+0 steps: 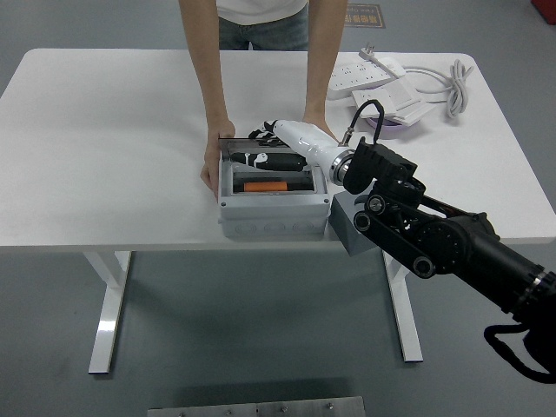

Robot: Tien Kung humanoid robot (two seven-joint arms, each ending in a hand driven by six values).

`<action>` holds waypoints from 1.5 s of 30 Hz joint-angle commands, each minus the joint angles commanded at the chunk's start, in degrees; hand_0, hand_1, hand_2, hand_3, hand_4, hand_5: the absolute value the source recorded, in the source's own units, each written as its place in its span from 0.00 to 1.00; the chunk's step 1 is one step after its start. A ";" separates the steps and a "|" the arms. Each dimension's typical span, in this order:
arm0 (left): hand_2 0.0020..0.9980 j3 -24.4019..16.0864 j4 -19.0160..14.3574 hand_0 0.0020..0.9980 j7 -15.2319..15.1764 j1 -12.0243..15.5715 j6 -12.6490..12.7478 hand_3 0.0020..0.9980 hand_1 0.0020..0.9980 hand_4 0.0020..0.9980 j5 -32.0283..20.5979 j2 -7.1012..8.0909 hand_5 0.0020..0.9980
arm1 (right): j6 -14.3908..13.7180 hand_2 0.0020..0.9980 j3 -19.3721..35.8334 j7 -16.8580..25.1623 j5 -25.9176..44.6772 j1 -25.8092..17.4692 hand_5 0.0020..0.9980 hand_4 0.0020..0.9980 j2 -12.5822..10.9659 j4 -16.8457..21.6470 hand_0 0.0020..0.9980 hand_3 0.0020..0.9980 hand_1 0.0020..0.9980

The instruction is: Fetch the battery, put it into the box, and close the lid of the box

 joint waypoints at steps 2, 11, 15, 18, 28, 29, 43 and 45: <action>0.58 0.01 0.00 0.62 0.00 0.07 0.01 0.60 0.69 0.59 -0.05 -0.01 0.02 | 0.49 0.73 0.35 -0.61 -0.37 -0.13 1.00 0.99 -0.23 0.60 0.82 0.80 0.71; 0.59 0.23 0.01 0.62 -0.17 0.22 0.09 0.60 0.69 0.59 -0.45 -0.04 0.02 | 5.64 0.73 1.98 -6.20 -2.79 -0.99 1.00 0.98 -2.70 6.00 0.81 0.80 0.71; 0.58 0.27 0.02 0.62 -0.21 0.16 0.11 0.60 0.69 0.59 -0.51 -0.07 0.02 | 6.83 0.73 1.86 -7.26 -3.04 -1.27 1.00 0.99 -3.12 6.98 0.78 0.79 0.70; 0.58 0.30 0.02 0.62 -0.23 0.13 0.10 0.60 0.69 0.59 -0.57 -0.11 0.02 | 7.32 0.73 1.56 -7.70 -3.11 -1.44 1.00 0.99 -3.21 7.28 0.78 0.78 0.70; 0.58 0.21 0.02 0.62 -0.14 0.10 0.08 0.60 0.69 0.59 -0.47 -0.20 0.02 | 8.04 0.73 1.09 -8.22 -3.29 -1.77 1.00 0.98 -3.21 7.83 0.77 0.78 0.70; 0.58 0.21 0.02 0.62 -0.15 0.08 0.08 0.60 0.69 0.59 -0.47 -0.20 0.02 | 8.06 0.73 1.11 -8.24 -3.30 -1.77 1.00 0.98 -3.20 7.82 0.77 0.78 0.70; 0.58 0.15 0.01 0.62 -0.10 -0.08 0.10 0.59 0.69 0.59 -0.40 -0.24 0.02 | 8.97 0.73 1.22 -8.98 -3.04 -2.09 1.00 0.98 -3.22 7.45 0.75 0.77 0.70; 0.58 0.11 0.01 0.62 -0.05 -0.08 0.10 0.59 0.69 0.59 -0.35 -0.26 0.02 | 8.97 0.73 1.20 -8.97 -3.00 -2.14 1.00 0.98 -3.18 7.40 0.75 0.77 0.70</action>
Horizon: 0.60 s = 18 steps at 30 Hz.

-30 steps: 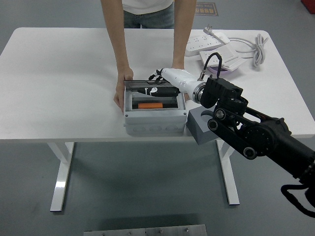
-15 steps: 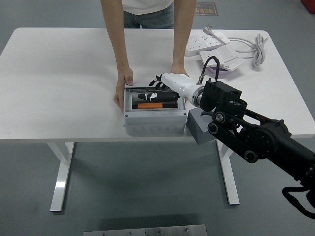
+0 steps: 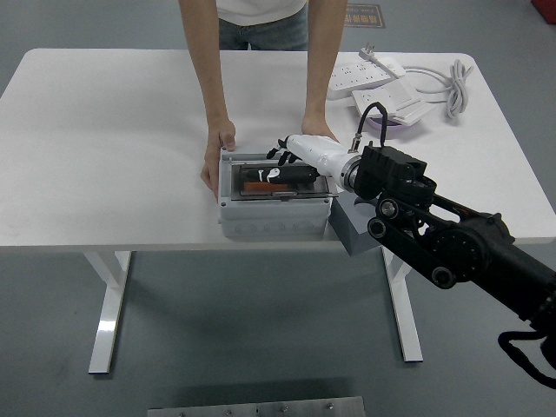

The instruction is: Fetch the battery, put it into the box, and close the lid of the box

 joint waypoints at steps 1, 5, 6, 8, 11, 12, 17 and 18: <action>0.58 -0.02 0.00 0.62 0.01 0.00 0.00 0.59 0.69 0.59 0.02 -0.01 0.02 | -0.03 0.73 0.02 0.03 0.01 -0.01 1.00 0.98 0.01 -0.01 0.75 0.77 0.70; 0.58 -0.08 0.00 0.62 0.06 -0.01 0.01 0.60 0.69 0.59 0.12 0.00 0.01 | -0.16 0.73 0.18 0.12 -0.05 0.06 1.00 0.97 0.05 0.02 0.75 0.77 0.70; 0.58 -0.13 0.00 0.62 0.09 -0.02 0.02 0.60 0.69 0.59 0.17 0.00 0.01 | -0.19 0.73 0.24 0.13 -0.09 0.07 1.00 0.97 0.06 0.00 0.75 0.77 0.70; 0.58 -0.19 -0.01 0.62 0.13 -0.01 0.03 0.60 0.69 0.59 0.22 0.00 0.01 | -0.24 0.73 0.37 0.16 -0.15 0.05 1.00 0.97 0.08 -0.03 0.75 0.77 0.70; 0.58 -0.25 -0.02 0.62 0.20 0.01 0.04 0.59 0.69 0.59 0.27 -0.04 0.01 | -0.33 0.72 1.21 0.17 -0.57 -0.20 1.00 0.97 -0.03 0.26 0.76 0.77 0.70; 0.58 -0.26 -0.02 0.62 0.21 0.02 0.04 0.59 0.69 0.59 0.27 -0.06 0.01 | -0.29 0.72 1.57 0.12 -0.73 -0.27 1.00 0.97 -0.08 0.38 0.76 0.77 0.70; 0.58 -0.36 -0.05 0.62 0.31 0.04 0.01 0.59 0.69 0.59 0.36 -0.11 0.01 | 2.44 0.72 5.30 -2.08 -2.39 -0.78 1.00 0.97 -0.87 2.14 0.75 0.77 0.70; 0.58 -0.36 -0.05 0.62 0.31 0.03 0.01 0.59 0.69 0.59 0.35 -0.11 0.01 | 3.17 0.72 6.19 -2.61 -2.72 -0.93 1.00 0.97 -1.11 2.58 0.75 0.77 0.70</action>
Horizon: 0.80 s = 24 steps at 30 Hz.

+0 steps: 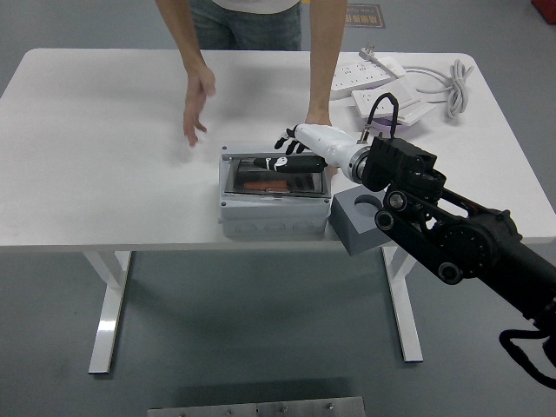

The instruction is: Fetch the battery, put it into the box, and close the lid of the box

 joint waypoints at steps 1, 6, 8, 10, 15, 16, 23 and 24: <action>0.58 0.01 0.00 0.62 -0.01 0.00 0.00 0.59 0.69 0.59 -0.02 0.00 0.01 | 0.69 0.72 1.02 -0.47 -0.31 -0.18 1.00 0.97 -0.28 0.45 0.75 0.77 0.70; 0.58 0.13 0.00 0.62 -0.10 0.10 0.05 0.59 0.69 0.59 -0.27 -0.04 0.01 | 2.29 0.72 6.54 -0.22 -1.90 -1.74 1.00 0.97 -1.96 2.51 0.74 0.77 0.69; 0.58 0.17 0.00 0.62 -0.12 0.17 0.08 0.59 0.69 0.59 -0.36 -0.07 0.01 | 2.01 0.72 8.73 0.71 -2.51 -2.54 1.00 0.97 -2.52 3.12 0.74 0.77 0.69; 0.58 0.21 -0.01 0.62 -0.14 0.26 0.09 0.59 0.69 0.59 -0.47 -0.11 0.01 | 1.12 0.72 11.34 2.24 -3.17 -3.63 1.00 0.97 -3.06 3.62 0.72 0.76 0.69; 0.58 0.31 -0.02 0.62 -0.20 0.47 0.13 0.59 0.68 0.59 -0.67 -0.21 0.01 | -3.50 0.72 18.04 7.32 -4.03 -6.50 1.00 0.97 -3.67 3.91 0.72 0.74 0.68; 0.58 0.35 -0.02 0.62 -0.23 0.52 0.14 0.59 0.68 0.59 -0.74 -0.25 0.01 | -5.06 0.72 19.85 8.86 -3.66 -7.31 1.00 0.97 -3.62 3.73 0.72 0.74 0.68; 0.58 0.42 -0.01 0.62 -0.28 0.62 0.11 0.59 0.68 0.59 -0.86 -0.42 0.01 | -12.84 0.70 28.80 16.72 2.93 -10.97 1.00 0.98 -1.98 1.49 0.72 0.73 0.68; 0.58 0.43 -0.01 0.62 -0.29 0.63 0.10 0.59 0.68 0.59 -0.88 -0.43 0.01 | -13.94 0.70 30.15 18.03 4.60 -11.56 1.00 0.98 -1.60 0.86 0.72 0.73 0.68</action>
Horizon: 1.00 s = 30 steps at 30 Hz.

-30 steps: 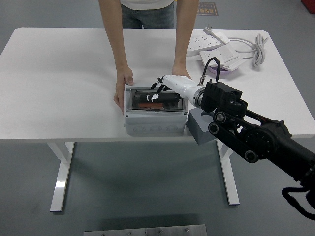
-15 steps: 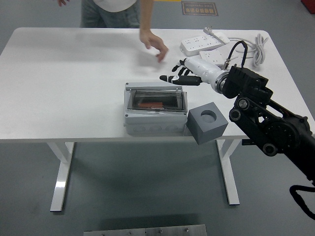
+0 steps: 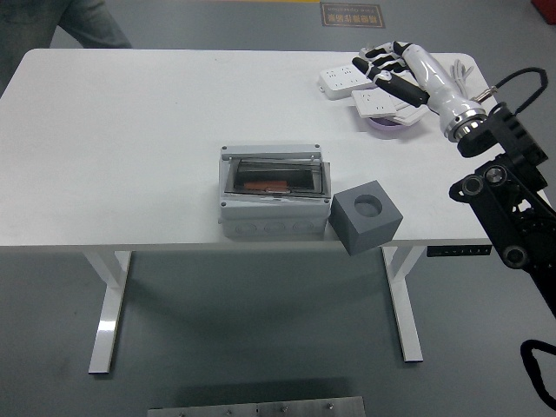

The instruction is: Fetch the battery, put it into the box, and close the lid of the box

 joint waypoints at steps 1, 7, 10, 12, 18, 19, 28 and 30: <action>0.58 0.01 0.00 0.62 -0.01 0.01 0.00 0.59 0.68 0.59 -0.02 -0.01 0.01 | -0.74 0.70 1.10 1.11 1.47 -0.43 1.00 0.98 0.28 -0.51 0.72 0.73 0.68; 0.58 0.18 0.00 0.62 -0.11 0.16 -0.01 0.59 0.68 0.59 -0.32 -0.06 0.01 | -2.53 0.70 5.68 8.78 12.91 -2.69 1.00 0.97 1.73 -4.57 0.72 0.73 0.69; 0.58 0.22 0.00 0.62 -0.13 0.25 0.00 0.60 0.68 0.59 -0.41 -0.07 0.01 | -2.44 0.69 6.09 11.80 18.71 -3.44 0.76 0.93 2.20 -5.97 0.73 0.72 0.69; 0.58 0.23 0.00 0.62 -0.13 0.30 0.00 0.60 0.68 0.59 -0.43 -0.07 0.01 | -2.31 0.69 6.13 13.22 22.22 -3.88 0.76 0.93 2.48 -6.64 0.73 0.72 0.69; 0.58 0.19 0.01 0.62 -0.10 0.33 -0.04 0.60 0.68 0.59 -0.36 -0.09 0.01 | -1.81 0.66 6.24 14.81 31.33 -5.19 0.50 0.84 3.02 -6.70 0.67 0.66 0.65; 0.58 0.19 0.01 0.62 -0.10 0.33 -0.05 0.60 0.68 0.59 -0.35 -0.10 0.01 | -1.77 0.66 6.30 14.83 32.58 -5.39 0.50 0.84 3.05 -6.52 0.67 0.66 0.65; 0.58 0.35 0.05 0.62 -0.26 0.29 -0.03 0.60 0.68 0.59 -0.59 -0.17 0.02 | -1.61 0.53 6.86 14.56 35.42 -6.49 0.06 0.56 2.67 -5.14 0.40 0.61 0.48; 0.58 0.38 0.06 0.62 -0.30 0.27 -0.02 0.60 0.68 0.59 -0.65 -0.22 0.02 | -1.60 0.53 7.09 14.52 35.02 -6.61 0.06 0.56 2.52 -4.79 0.40 0.61 0.48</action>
